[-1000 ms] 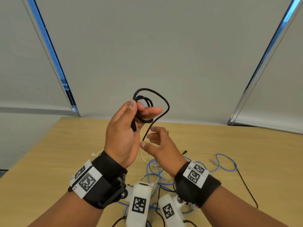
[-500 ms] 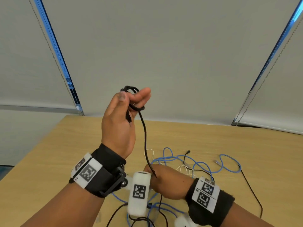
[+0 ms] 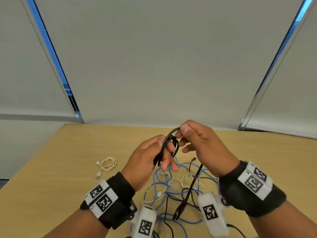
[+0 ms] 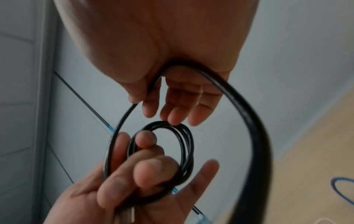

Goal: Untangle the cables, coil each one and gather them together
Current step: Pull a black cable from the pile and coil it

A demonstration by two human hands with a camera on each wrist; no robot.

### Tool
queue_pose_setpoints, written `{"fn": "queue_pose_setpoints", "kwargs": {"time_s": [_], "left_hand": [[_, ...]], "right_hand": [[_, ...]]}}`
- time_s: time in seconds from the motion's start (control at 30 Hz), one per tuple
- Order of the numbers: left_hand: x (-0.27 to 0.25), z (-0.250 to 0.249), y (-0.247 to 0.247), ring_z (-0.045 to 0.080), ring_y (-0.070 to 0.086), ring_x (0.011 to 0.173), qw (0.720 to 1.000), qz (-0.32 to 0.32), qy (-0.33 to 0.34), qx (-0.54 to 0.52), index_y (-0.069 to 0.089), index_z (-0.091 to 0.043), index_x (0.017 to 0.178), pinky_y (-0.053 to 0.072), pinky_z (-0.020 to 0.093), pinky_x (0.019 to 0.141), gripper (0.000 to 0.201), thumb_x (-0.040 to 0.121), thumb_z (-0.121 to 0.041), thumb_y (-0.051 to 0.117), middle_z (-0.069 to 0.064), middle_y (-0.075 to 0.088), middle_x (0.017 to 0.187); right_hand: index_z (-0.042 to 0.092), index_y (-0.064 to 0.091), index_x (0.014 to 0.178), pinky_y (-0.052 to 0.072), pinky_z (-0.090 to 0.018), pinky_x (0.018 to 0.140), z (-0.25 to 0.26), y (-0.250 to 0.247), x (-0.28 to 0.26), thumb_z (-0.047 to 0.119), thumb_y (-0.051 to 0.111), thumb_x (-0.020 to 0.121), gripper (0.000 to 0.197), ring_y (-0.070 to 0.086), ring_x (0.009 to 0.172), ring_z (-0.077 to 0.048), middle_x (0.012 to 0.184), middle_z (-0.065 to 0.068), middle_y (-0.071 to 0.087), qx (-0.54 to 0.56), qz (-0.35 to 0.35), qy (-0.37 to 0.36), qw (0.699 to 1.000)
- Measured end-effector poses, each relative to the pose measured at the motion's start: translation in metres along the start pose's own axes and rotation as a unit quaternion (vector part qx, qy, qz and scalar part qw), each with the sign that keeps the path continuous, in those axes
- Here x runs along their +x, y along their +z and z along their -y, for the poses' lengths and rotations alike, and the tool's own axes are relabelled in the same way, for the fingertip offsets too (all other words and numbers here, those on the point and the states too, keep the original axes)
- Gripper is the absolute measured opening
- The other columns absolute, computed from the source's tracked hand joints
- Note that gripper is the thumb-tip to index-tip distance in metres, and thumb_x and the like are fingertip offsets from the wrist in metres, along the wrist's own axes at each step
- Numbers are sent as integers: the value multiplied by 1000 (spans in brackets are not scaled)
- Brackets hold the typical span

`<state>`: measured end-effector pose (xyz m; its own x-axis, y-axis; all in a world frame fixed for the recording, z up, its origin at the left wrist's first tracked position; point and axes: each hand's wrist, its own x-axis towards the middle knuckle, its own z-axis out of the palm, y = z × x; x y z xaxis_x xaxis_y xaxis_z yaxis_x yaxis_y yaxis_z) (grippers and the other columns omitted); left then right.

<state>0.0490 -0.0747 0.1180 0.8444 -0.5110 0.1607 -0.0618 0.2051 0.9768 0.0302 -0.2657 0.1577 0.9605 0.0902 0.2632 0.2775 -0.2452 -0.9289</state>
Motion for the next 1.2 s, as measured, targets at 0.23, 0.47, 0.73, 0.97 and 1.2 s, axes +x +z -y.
{"fn": "queue_pose_setpoints", "kwargs": {"time_s": [0.23, 0.47, 0.73, 0.97, 1.2], "left_hand": [[-1, -3, 2, 26, 57, 57, 989, 21, 4, -148, 67, -5, 96, 51, 30, 67, 39, 100, -42, 55, 3, 48, 54], [-4, 0, 17, 22, 59, 65, 978, 60, -23, -199, 70, -4, 89, 52, 29, 71, 32, 93, -34, 57, 3, 51, 61], [-13, 0, 11, 22, 57, 69, 989, 25, -27, -145, 66, -12, 87, 52, 29, 74, 24, 98, -28, 52, 1, 46, 65], [-8, -1, -2, 30, 69, 110, 974, -28, -17, -222, 62, -7, 81, 56, 54, 92, 26, 97, -26, 54, 17, 67, 106], [-4, 1, -1, 24, 62, 112, 992, -106, 16, -72, 66, -16, 84, 49, 44, 99, 25, 98, -33, 55, 25, 64, 124]], "right_hand": [[25, 61, 81, 56, -38, 76, -9, 2, -3, 43, 47, 100, 30, 71, 85, -23, 94, -7, 74, 187, -26, 50, 981], [10, 54, 90, 33, -28, 47, -2, 20, -4, 36, 40, 107, 33, 38, 46, -15, 62, -13, 43, 165, -43, 53, 984], [19, 63, 94, 43, -26, 48, -10, 5, 2, 31, 54, 103, 18, 50, 51, -16, 62, -3, 51, 165, 20, 90, 982], [24, 74, 103, 45, -26, 46, -29, -8, -5, 10, 60, 98, 21, 57, 56, -14, 78, -5, 68, 113, 68, 128, 983], [31, 75, 89, 48, -27, 74, -20, -3, -13, 14, 60, 97, 24, 62, 80, -8, 98, 8, 68, -83, -2, 85, 993]]}}
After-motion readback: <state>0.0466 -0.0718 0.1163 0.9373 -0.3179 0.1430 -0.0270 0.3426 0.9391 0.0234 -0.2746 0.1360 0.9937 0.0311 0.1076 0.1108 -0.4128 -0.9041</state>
